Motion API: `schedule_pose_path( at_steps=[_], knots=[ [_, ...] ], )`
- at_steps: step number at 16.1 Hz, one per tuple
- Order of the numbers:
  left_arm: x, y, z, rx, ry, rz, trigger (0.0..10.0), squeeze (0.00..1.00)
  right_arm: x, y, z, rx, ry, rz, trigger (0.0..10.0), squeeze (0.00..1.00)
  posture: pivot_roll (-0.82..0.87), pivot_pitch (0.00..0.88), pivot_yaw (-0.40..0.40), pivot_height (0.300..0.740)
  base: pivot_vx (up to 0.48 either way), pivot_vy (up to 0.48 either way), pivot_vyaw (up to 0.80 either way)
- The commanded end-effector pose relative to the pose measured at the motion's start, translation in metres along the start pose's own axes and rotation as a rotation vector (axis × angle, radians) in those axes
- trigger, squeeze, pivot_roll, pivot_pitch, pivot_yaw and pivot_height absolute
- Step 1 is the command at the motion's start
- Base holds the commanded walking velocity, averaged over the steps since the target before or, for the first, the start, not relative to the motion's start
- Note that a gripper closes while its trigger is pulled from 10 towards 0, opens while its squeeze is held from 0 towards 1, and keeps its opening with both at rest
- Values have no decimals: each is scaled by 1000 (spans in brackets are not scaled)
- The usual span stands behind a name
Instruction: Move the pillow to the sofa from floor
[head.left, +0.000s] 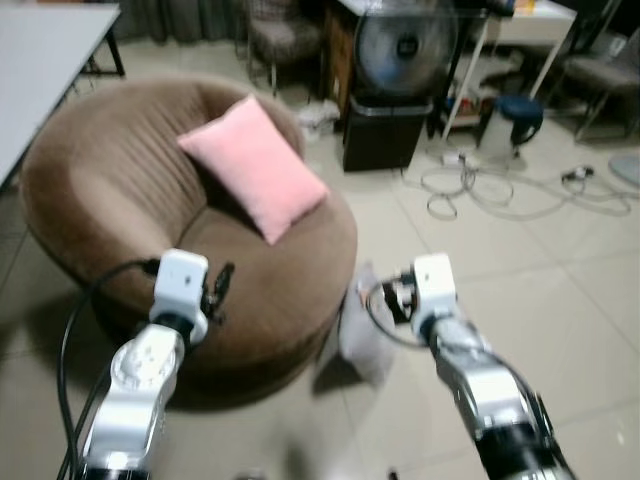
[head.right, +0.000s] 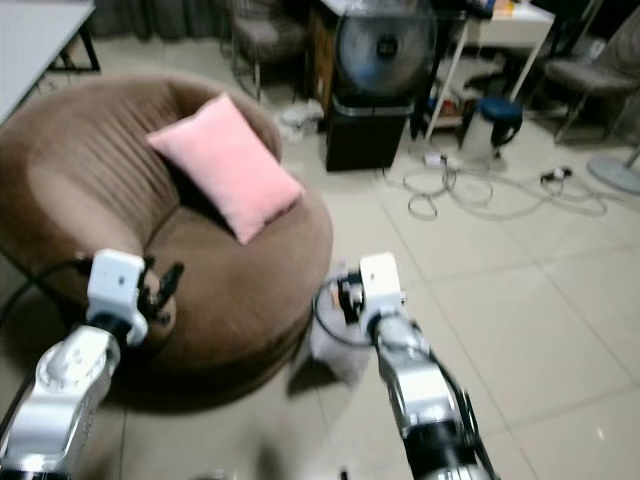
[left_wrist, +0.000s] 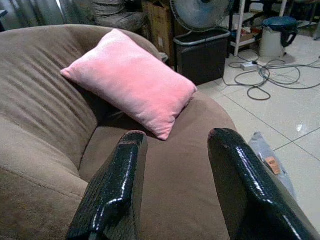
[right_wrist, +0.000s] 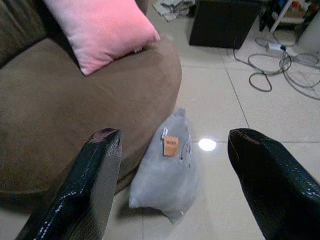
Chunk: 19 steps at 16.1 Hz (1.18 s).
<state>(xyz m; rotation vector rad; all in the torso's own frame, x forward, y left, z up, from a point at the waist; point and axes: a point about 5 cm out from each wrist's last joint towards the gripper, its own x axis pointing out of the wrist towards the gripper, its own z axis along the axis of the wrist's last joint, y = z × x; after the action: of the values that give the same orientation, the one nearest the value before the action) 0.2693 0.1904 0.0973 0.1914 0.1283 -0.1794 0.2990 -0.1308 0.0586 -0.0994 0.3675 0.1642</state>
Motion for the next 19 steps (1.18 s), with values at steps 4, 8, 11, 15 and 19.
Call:
schedule_pose_path(
  at_steps=[4, 8, 11, 15, 19],
  knots=[
    [4, -9, 4, -2, -26, -20, 10000, 0, -2, -15, -3, -20, 4, -40, 10000, 0, 142, 0, -27, 740, 0, -240, 0],
    [6, -3, 5, -9, -44, 24, 10000, 0, -1, -14, -3, -25, 4, -40, 10000, 0, 142, 0, -27, 740, 0, 0, 0],
    [7, -3, 6, 46, -71, 9, 10000, 0, -1, -14, -4, 12, 9, -39, 10000, 0, 145, 0, -30, 740, 0, 0, -154],
    [6, -5, 6, 42, -84, -8, 10000, 0, 0, -13, -4, 1, 5, -29, 10000, 0, 149, 0, -33, 740, 329, 0, -503],
    [4, -6, 3, 39, -90, -20, 10000, 0, 1, -13, -3, -13, -1, -21, 10000, 0, 155, 0, -38, 740, 386, 0, 0]
  ],
)
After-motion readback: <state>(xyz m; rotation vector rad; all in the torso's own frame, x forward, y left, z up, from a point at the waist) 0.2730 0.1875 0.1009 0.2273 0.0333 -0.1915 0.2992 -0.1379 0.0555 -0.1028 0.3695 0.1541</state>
